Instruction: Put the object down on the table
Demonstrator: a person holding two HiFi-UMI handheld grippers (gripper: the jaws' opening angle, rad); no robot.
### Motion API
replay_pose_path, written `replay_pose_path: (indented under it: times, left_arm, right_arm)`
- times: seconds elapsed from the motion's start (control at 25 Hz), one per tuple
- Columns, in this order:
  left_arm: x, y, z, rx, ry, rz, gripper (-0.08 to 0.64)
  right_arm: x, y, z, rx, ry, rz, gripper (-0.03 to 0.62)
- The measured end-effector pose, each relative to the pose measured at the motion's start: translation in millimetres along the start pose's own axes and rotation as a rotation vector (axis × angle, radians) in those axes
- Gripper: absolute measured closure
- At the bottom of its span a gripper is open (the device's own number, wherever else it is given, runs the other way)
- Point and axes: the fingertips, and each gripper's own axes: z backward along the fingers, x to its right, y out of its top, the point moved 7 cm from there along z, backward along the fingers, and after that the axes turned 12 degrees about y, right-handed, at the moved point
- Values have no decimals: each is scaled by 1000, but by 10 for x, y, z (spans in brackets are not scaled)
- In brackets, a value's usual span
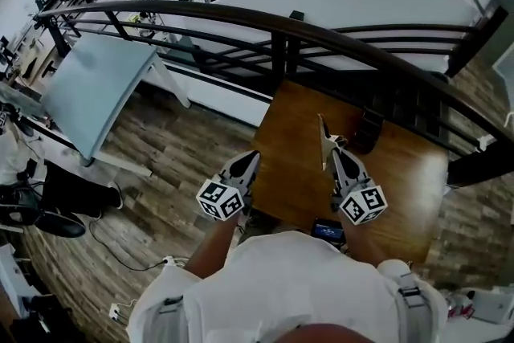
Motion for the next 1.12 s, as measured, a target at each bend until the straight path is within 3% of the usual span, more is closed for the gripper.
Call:
replay_pose_path:
  times: [0.2,0.68,1.12]
  left_arm:
    - [-426,228,-309,-7,-63,8,546]
    - [-1206,488,-948,-71,-168,-18,546]
    - [-1086,260,-1505,-139,-220,-57,546]
  right_arm:
    - [-29,12,-372,6,-66,-21,565]
    - [262,41,-1116,93,-206,-208,565]
    - [797,-186,-1055,99,-222,-400,565]
